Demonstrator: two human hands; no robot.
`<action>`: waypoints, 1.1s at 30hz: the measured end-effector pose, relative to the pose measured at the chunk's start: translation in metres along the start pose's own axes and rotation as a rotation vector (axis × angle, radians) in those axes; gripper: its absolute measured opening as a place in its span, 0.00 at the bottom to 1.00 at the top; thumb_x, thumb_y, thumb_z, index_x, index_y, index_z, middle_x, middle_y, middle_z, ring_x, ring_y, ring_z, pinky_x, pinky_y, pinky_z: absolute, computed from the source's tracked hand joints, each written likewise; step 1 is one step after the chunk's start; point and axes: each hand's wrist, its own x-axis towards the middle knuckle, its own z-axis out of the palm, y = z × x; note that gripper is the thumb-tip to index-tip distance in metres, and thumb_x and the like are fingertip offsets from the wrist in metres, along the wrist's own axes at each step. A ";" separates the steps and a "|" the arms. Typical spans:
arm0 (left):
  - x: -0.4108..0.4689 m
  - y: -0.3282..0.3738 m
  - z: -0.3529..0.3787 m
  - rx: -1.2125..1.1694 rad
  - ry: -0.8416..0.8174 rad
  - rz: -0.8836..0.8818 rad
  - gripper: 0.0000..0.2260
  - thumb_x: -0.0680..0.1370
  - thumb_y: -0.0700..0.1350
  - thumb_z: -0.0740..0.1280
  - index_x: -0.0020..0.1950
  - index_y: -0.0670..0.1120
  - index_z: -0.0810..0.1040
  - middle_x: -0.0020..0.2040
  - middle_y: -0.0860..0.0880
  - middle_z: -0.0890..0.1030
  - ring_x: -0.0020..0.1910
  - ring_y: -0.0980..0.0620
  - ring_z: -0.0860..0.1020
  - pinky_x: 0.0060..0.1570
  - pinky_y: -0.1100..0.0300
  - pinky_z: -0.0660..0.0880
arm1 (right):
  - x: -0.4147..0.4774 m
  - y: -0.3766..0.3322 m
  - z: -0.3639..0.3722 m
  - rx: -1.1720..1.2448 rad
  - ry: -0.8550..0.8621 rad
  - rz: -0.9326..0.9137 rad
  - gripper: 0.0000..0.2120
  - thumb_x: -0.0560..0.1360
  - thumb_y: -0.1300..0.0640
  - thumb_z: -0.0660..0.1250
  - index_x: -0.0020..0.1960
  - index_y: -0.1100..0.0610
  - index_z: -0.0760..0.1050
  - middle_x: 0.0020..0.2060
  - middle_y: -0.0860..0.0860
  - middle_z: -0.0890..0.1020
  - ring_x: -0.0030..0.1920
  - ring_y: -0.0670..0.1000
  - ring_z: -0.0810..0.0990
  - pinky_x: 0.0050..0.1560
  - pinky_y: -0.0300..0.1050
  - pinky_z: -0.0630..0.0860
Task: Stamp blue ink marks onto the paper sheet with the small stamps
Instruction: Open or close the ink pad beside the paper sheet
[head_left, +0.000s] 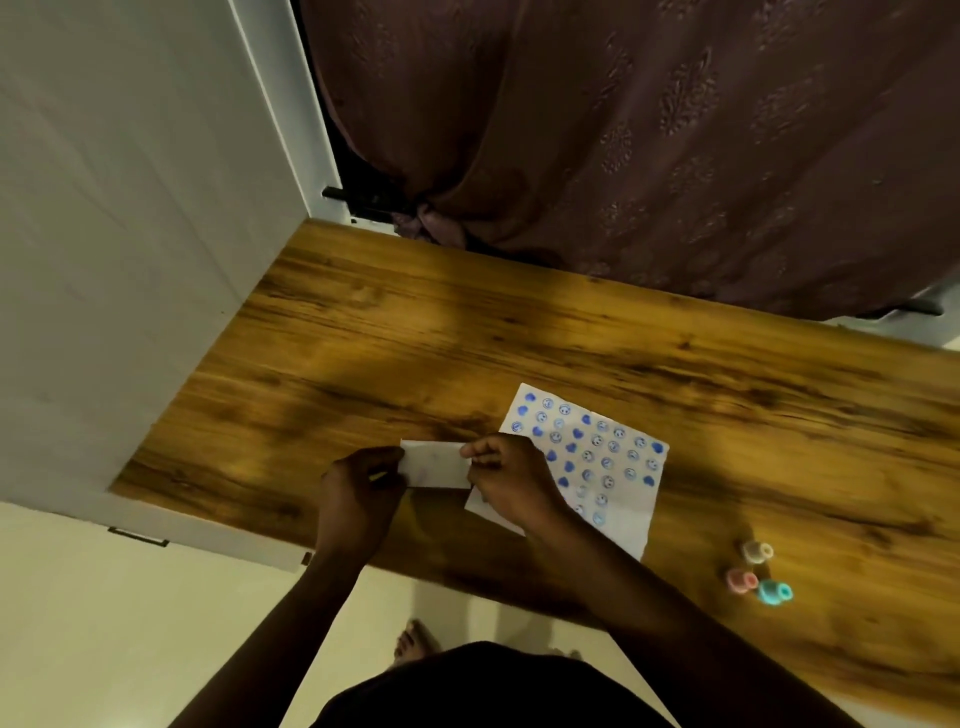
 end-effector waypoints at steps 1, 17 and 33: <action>0.001 0.007 0.002 -0.003 -0.005 0.025 0.14 0.75 0.36 0.76 0.60 0.42 0.85 0.58 0.43 0.87 0.54 0.50 0.84 0.58 0.46 0.83 | 0.000 0.000 -0.006 0.005 0.020 -0.006 0.12 0.77 0.63 0.69 0.57 0.51 0.82 0.54 0.45 0.82 0.56 0.47 0.82 0.49 0.41 0.83; -0.014 0.142 0.137 -0.029 -0.175 0.174 0.16 0.76 0.37 0.76 0.63 0.45 0.85 0.60 0.46 0.87 0.50 0.56 0.82 0.43 0.73 0.76 | -0.043 0.071 -0.176 -0.026 0.414 -0.020 0.09 0.73 0.60 0.74 0.52 0.52 0.85 0.48 0.43 0.85 0.46 0.38 0.81 0.42 0.25 0.73; -0.066 0.194 0.281 0.008 -0.355 0.195 0.18 0.75 0.38 0.76 0.65 0.45 0.84 0.61 0.45 0.87 0.55 0.56 0.83 0.45 0.80 0.71 | -0.075 0.181 -0.286 -0.065 0.479 0.189 0.10 0.71 0.62 0.74 0.50 0.51 0.85 0.42 0.40 0.83 0.38 0.31 0.77 0.31 0.23 0.70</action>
